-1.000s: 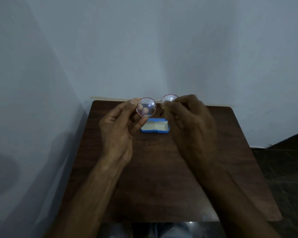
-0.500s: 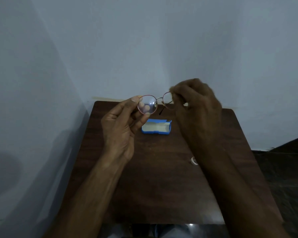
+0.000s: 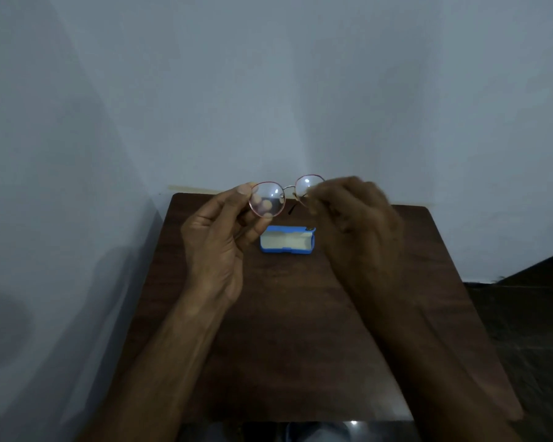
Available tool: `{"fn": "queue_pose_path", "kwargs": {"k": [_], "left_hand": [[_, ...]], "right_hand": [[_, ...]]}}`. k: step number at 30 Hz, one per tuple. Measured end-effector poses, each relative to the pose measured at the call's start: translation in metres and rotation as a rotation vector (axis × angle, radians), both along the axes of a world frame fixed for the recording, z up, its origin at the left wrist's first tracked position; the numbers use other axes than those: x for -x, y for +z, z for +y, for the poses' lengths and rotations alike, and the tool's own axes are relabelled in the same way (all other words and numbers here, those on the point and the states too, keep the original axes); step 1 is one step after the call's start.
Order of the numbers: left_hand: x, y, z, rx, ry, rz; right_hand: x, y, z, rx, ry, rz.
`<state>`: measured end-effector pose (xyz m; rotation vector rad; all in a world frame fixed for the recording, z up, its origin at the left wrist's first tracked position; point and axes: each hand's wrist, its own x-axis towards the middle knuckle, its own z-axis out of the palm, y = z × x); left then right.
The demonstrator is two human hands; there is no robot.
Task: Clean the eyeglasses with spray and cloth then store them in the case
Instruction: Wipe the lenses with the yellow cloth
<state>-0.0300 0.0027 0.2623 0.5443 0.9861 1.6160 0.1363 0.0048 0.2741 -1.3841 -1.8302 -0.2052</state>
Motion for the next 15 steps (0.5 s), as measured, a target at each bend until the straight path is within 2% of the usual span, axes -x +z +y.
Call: {"fn": "queue_pose_path", "kwargs": {"k": [3,7,12,15], "left_hand": [[-0.002,-0.002,-0.001,-0.018,-0.005,0.030],[-0.005,0.000,-0.003,-0.079,0.012,0.145],[-0.009,-0.004,-0.005,-0.107,0.038,0.164],[-0.009,-0.004,-0.005,-0.124,0.056,0.170]], "right_hand": [[-0.006,0.009,0.018,-0.046,-0.094,0.046],[0.012,0.005,0.004,-0.009,0.015,-0.051],[-0.003,0.006,0.019,-0.055,-0.064,0.065],[0.008,0.002,0.009,-0.025,-0.001,0.004]]}}
